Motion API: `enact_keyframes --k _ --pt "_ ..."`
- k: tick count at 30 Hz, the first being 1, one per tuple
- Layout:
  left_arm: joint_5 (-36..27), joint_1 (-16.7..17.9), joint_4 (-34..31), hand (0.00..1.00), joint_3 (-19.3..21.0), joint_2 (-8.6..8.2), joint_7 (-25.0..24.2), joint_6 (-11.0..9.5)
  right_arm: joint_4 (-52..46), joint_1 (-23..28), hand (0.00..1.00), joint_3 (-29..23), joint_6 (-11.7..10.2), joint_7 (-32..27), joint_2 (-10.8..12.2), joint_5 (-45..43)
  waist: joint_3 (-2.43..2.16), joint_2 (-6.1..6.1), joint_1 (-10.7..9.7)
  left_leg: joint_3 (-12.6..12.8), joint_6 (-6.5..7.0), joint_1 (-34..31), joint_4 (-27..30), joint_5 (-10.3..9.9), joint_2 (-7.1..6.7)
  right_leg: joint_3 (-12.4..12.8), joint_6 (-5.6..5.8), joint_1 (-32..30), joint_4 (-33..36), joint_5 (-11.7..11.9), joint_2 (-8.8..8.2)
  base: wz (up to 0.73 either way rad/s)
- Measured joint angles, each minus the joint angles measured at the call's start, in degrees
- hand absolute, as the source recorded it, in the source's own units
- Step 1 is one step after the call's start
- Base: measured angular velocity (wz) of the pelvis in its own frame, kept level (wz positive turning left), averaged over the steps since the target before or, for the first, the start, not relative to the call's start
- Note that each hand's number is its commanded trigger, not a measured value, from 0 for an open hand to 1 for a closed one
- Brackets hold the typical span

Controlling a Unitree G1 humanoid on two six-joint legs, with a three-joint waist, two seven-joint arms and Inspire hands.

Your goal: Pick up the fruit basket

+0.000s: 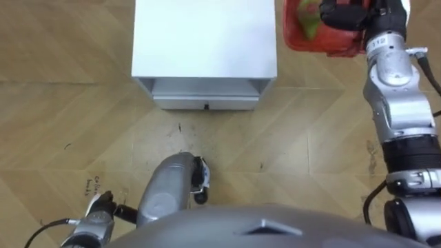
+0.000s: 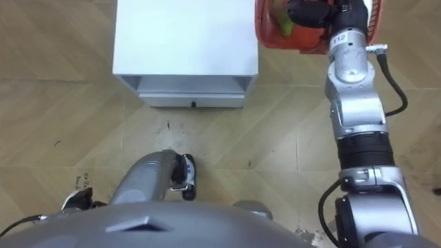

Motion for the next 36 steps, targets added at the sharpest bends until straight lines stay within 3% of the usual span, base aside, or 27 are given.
enact_keyframes --k 1,2,3,4,5,7,8,10,12,14,16,17,18,19,20,23,26,30,36 --pt "-0.03 0.42 -0.44 0.0 0.05 -0.06 -0.04 0.28 -0.16 0.02 1.0 -0.07 -0.18 -0.1 0.28 0.03 0.61 0.58 -0.05 0.57 0.28 -0.57 1.87 -0.02 0.64 -0.01 -0.12 0.07 0.82 0.56 0.56 -0.03" --pt "0.16 1.36 -2.07 0.0 0.06 -0.2 -0.07 1.34 -0.36 0.76 1.0 -0.44 -0.42 -0.65 0.49 0.4 0.35 0.66 -1.56 2.85 1.14 -0.27 0.98 -0.3 -0.6 -0.14 -0.11 -0.67 4.04 0.63 -0.08 0.25" --pt "0.18 2.06 -2.83 0.0 0.0 -0.28 -0.13 1.67 -0.4 1.16 1.0 -0.68 -0.62 -0.91 0.5 0.62 -0.3 0.47 -2.33 4.39 2.8 0.72 -1.04 -1.32 -1.19 -0.89 -0.09 -1.48 5.93 0.68 -0.6 0.68" --pt "0.28 2.58 -3.75 0.0 0.19 -0.17 -0.14 2.11 -0.44 1.36 1.0 -1.32 -1.02 -1.25 0.39 0.67 -0.59 -0.13 -3.72 7.09 3.1 1.98 -3.27 -1.23 -1.49 -2.16 -0.12 -2.49 9.29 1.17 -2.14 0.52" --pt "0.27 2.38 -4.47 0.0 0.63 -0.18 -0.15 2.42 -0.44 1.29 1.0 -1.76 -1.05 -1.12 0.43 0.67 -0.3 -0.79 -3.28 7.66 3.2 3.02 -4.88 -1.17 -1.9 -2.14 -0.17 -3.92 11.67 3.02 -2.88 0.31" --pt "0.3 2.65 -4.54 0.0 0.94 -0.19 -0.14 3.0 -0.44 1.39 1.0 -1.24 -1.05 -0.25 1.05 0.45 -0.35 -0.7 -2.81 7.72 2.9 5.81 -7.75 -0.9 -1.99 -1.96 -1.09 -5.49 14.66 9.76 -2.56 -0.1" --pt "0.31 2.65 -4.63 0.0 0.88 -0.05 -0.06 3.71 -0.42 1.66 1.0 -1.1 -1.24 0.17 1.67 0.45 -0.41 -0.59 -2.79 7.26 2.61 8.58 -10.29 -0.71 -2.11 -2.32 -1.1 -5.88 16.37 15.74 -2.5 0.0" --pt "0.16 2.4 -4.82 0.0 -0.28 0.46 0.07 4.05 -0.41 2.02 1.0 -0.99 -1.85 0.72 1.86 0.49 -0.57 -0.48 -2.86 6.21 2.33 12.09 -13.71 -0.53 -2.1 -3.19 -0.8 -7.27 19.74 20.86 -2.83 -0.02" --pt "0.33 1.2 -4.84 0.0 -0.69 0.47 0.22 3.98 -0.42 2.0 1.0 -1.01 -2.43 1.17 1.85 0.58 -0.61 -0.47 -2.42 5.63 1.74 14.83 -16.47 -0.13 -1.99 -3.39 -1.19 -11.73 24.52 15.34 -3.32 -0.01" --pt "0.23 -0.97 -4.79 0.0 -0.76 0.47 0.21 3.23 -0.42 2.3 1.0 -0.82 -2.39 1.58 1.83 0.46 -0.87 -0.1 -2.48 4.07 0.97 17.56 -19.09 0.5 -1.52 -3.01 -0.95 -16.99 22.85 8.14 -2.6 0.21" --pt "-0.18 -1.71 -5.02 0.0 -0.78 0.52 0.26 1.49 -0.42 2.45 1.0 -0.04 -2.08 1.91 1.82 0.46 -0.91 0.12 -2.35 3.3 -0.07 19.42 -21.0 1.12 -0.52 -1.56 -1.13 -19.97 15.43 5.68 -1.01 0.15" --pt "-1.15 -1.96 -5.09 0.0 -1.53 0.52 0.37 0.64 -0.42 2.85 1.0 0.57 -2.01 2.1 1.82 0.6 -0.92 0.16 -2.32 2.56 -0.74 20.82 -22.27 1.53 0.05 -1.22 -1.36 -20.54 7.44 5.42 -0.18 0.2" --pt "-2.18 -1.92 -4.99 0.0 -1.86 0.41 0.39 -0.3 -0.43 3.38 1.0 1.55 -2.03 2.12 1.78 0.59 -1.16 -0.22 -1.92 2.12 -1.41 21.93 -22.75 1.89 0.25 -0.86 -1.9 -20.45 -2.17 6.83 0.19 0.21" --pt "-2.47 -2.03 -4.77 0.0 -1.81 0.19 0.43 -0.63 -0.4 3.43 1.0 1.98 -2.04 2.18 1.61 0.59 -1.11 -0.33 -1.59 2.01 -1.83 22.32 -22.74 1.85 0.37 -0.97 -2.75 -20.69 -5.62 8.92 0.34 0.13" --pt "-2.44 -1.94 -4.51 0.0 -1.83 -0.52 0.5 -1.13 -0.37 4.16 1.0 2.75 -1.96 2.6 1.47 0.58 -1.91 0.33 -1.03 1.31 -3.03 23.16 -23.71 2.2 1.32 -1.46 -3.49 -18.38 -8.81 10.04 1.73 0.0" --pt "-2.38 -1.11 -3.52 0.0 -1.05 -0.7 0.18 -1.79 -0.38 4.15 1.0 3.76 -1.97 4.52 1.49 0.58 -1.8 1.43 0.18 -0.42 -5.34 26.52 -28.97 3.69 3.07 -3.07 -5.04 -13.53 -16.05 12.81 4.96 0.02" --pt "-2.38 0.12 -3.45 0.0 0.51 -0.83 -0.78 -1.8 -0.57 4.12 1.0 3.88 -1.97 5.99 1.55 0.5 -1.66 1.36 1.16 -0.87 -6.27 28.36 -31.74 4.63 3.38 -3.93 -5.59 -11.65 -18.48 13.15 6.02 0.06" --pt "-2.11 0.63 -3.12 0.0 2.6 -1.29 -2.07 -2.06 -0.62 4.11 1.0 3.94 -1.97 7.44 1.61 0.39 -1.53 1.36 1.79 -2.05 -6.48 29.52 -32.68 4.75 3.44 -4.94 -5.62 -9.77 -19.96 13.16 6.41 0.12" --pt "0.15 1.66 -2.01 0.0 3.83 -0.91 -2.77 -2.08 -1.67 4.1 1.0 4.58 -1.43 10.24 1.74 -0.1 -0.85 0.09 3.3 -3.71 -6.49 29.58 -32.98 4.75 3.08 -6.52 -5.56 -8.61 -20.96 13.18 6.6 0.14"
